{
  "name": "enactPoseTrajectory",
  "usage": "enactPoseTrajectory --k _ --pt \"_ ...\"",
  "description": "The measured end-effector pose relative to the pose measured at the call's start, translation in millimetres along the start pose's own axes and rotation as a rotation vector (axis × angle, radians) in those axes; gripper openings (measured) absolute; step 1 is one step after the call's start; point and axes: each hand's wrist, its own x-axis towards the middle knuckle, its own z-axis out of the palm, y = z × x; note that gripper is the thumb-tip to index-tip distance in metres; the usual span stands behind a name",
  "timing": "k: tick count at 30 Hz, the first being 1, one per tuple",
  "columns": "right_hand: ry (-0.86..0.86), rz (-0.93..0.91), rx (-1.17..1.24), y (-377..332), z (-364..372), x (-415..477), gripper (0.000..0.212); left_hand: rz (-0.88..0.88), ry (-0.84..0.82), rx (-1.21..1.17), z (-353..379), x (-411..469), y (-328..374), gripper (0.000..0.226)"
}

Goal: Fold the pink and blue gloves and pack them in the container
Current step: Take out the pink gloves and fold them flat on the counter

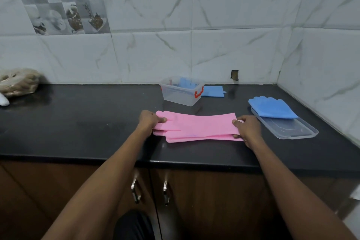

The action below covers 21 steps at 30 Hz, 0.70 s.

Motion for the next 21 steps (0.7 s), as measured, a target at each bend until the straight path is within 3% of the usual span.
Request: enactPoseTrajectory --k 2,4,6,7,9,12,14,17,21 --pt "0.057 -0.032 -0.033 0 0 -4 0.026 0.132 0.09 0.148 4 -6 2 0.019" --pt "0.123 -0.072 -0.041 0 0 -8 0.022 0.313 0.257 0.445 11 -15 7 0.021" --pt "0.177 -0.107 -0.081 -1 -1 -10 0.021 0.586 0.396 0.686 21 -23 10 0.026" --pt "0.192 -0.117 -0.103 -1 -2 -11 0.02 0.738 0.362 0.713 26 -26 13 0.026" --pt "0.217 -0.121 -0.136 -2 -2 -14 0.018 0.926 0.081 0.687 36 -31 17 0.032" --pt "0.278 -0.097 -0.289 -6 -2 -25 0.016 0.993 -0.234 0.919 57 -32 15 0.051" --pt "0.299 -0.098 -0.41 -7 -3 -32 0.011 0.955 -0.343 1.072 69 -27 8 0.058" --pt "0.293 -0.087 -0.472 -7 -3 -38 0.009 0.89 -0.446 1.11 74 -19 -1 0.061" --pt "0.29 -0.074 -0.345 -3 -8 -39 0.013 0.888 -0.474 1.091 74 -11 -6 0.064"
